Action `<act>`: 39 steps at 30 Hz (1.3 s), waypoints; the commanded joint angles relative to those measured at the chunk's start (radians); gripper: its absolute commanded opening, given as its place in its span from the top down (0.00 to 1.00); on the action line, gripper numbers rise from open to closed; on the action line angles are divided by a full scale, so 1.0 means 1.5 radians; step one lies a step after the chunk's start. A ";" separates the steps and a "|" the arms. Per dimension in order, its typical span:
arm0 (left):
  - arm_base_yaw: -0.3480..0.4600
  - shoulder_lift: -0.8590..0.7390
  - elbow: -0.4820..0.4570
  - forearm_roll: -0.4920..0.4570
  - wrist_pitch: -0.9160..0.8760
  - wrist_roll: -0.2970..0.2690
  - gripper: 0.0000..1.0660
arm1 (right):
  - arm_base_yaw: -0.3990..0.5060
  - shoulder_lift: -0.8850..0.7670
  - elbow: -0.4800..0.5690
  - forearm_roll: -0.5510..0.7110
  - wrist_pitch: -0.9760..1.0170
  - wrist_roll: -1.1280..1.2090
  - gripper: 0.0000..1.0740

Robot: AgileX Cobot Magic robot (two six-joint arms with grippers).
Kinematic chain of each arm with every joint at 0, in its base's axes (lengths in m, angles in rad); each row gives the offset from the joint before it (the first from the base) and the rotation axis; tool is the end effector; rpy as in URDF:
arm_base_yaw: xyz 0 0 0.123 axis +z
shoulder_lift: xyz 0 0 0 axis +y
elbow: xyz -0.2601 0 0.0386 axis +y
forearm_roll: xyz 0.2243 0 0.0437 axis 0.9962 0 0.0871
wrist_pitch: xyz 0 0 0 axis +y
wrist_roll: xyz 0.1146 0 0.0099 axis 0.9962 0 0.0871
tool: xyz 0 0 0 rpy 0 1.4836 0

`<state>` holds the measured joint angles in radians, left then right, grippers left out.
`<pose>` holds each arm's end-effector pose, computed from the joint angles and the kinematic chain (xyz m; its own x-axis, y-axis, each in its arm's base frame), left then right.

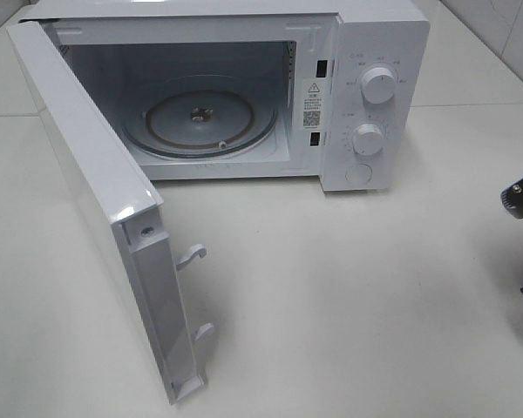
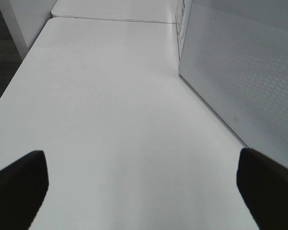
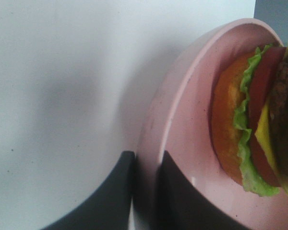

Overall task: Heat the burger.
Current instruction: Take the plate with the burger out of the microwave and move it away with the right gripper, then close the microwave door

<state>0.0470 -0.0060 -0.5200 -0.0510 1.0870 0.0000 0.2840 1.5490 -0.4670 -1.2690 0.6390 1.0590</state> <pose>0.0142 -0.0045 0.2580 -0.4550 -0.0451 -0.8893 -0.0176 0.9990 -0.0417 0.2199 -0.0041 0.1179 -0.8844 -0.3792 -0.2721 -0.1651 0.7995 -0.5775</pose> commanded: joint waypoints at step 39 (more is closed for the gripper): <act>0.001 -0.002 0.003 0.001 -0.010 0.000 0.06 | -0.004 0.033 -0.055 0.156 -0.089 0.027 0.32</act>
<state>0.0470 -0.0060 -0.5200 -0.0510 1.0870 0.0000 0.2820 1.6150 -0.5380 -1.0820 0.5070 1.1500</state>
